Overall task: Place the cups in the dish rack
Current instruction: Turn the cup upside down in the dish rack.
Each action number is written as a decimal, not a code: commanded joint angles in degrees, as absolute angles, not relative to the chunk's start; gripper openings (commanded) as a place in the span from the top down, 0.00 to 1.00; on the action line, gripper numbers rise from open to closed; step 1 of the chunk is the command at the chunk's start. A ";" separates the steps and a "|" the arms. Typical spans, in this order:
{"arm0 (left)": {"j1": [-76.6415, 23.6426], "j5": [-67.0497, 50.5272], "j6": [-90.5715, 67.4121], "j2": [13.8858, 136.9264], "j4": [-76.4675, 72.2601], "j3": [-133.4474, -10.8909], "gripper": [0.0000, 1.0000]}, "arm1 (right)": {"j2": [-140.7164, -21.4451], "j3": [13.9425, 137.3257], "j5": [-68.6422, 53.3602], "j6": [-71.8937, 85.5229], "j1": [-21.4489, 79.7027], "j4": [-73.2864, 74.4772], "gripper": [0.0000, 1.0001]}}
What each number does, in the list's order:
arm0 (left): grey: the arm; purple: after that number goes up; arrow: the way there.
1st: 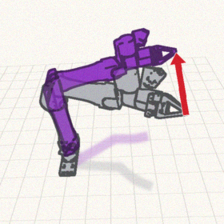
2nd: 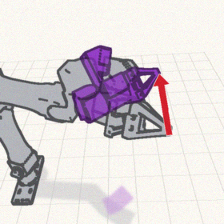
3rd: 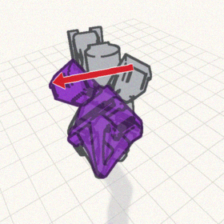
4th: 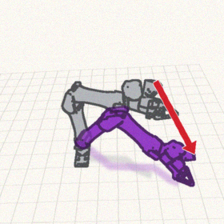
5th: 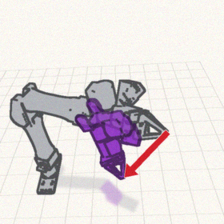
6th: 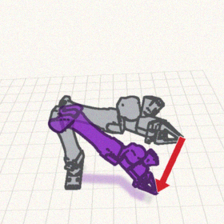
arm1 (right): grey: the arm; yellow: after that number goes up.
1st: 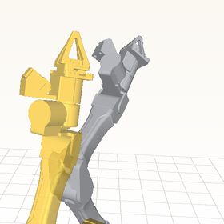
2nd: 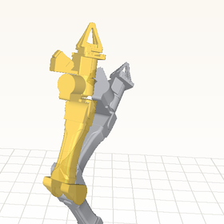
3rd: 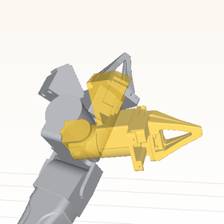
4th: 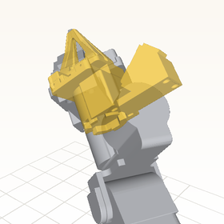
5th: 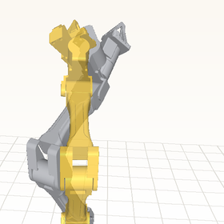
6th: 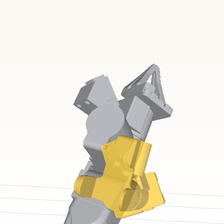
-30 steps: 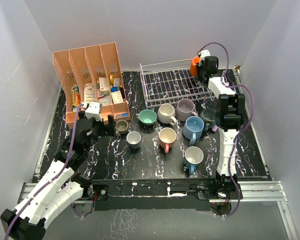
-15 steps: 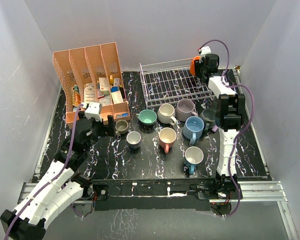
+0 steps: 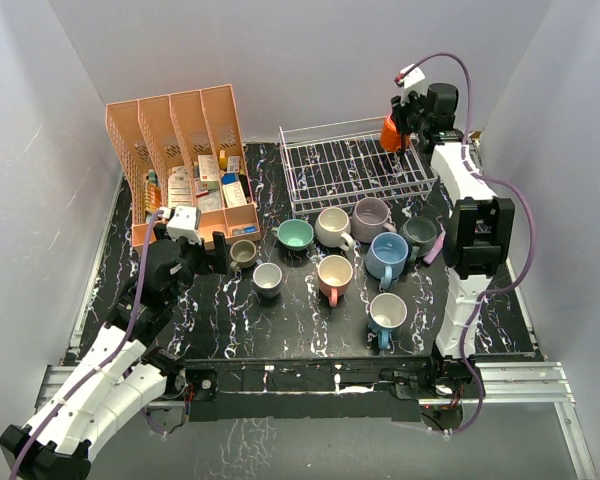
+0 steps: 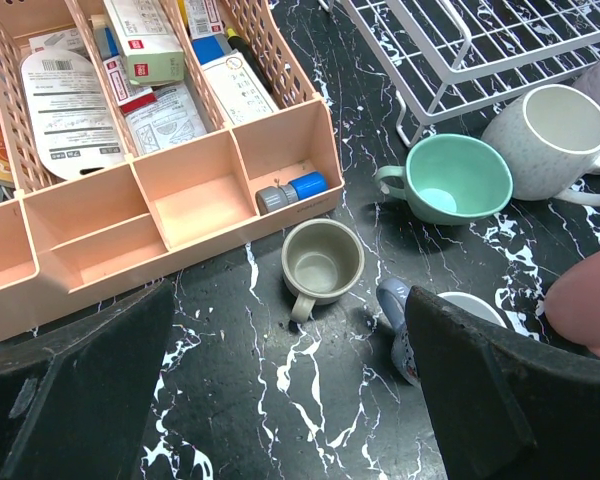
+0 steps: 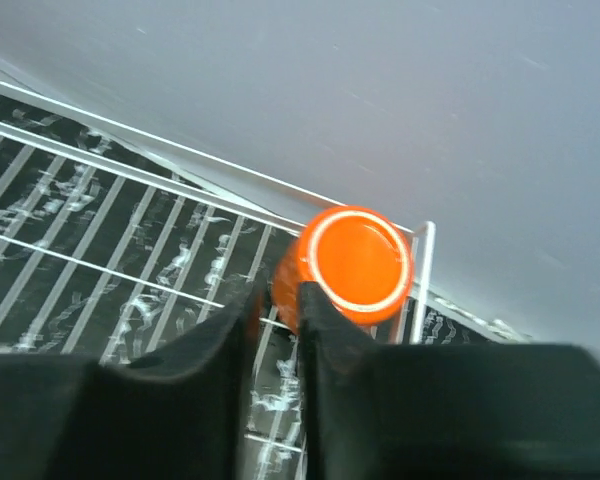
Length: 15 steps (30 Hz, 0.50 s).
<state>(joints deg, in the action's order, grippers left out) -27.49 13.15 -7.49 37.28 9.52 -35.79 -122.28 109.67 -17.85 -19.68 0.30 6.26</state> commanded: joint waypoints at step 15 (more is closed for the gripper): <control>-27.20 13.69 -7.62 35.68 9.85 -36.84 0.03 | -134.33 120.48 -12.66 -20.04 -1.61 14.01 0.92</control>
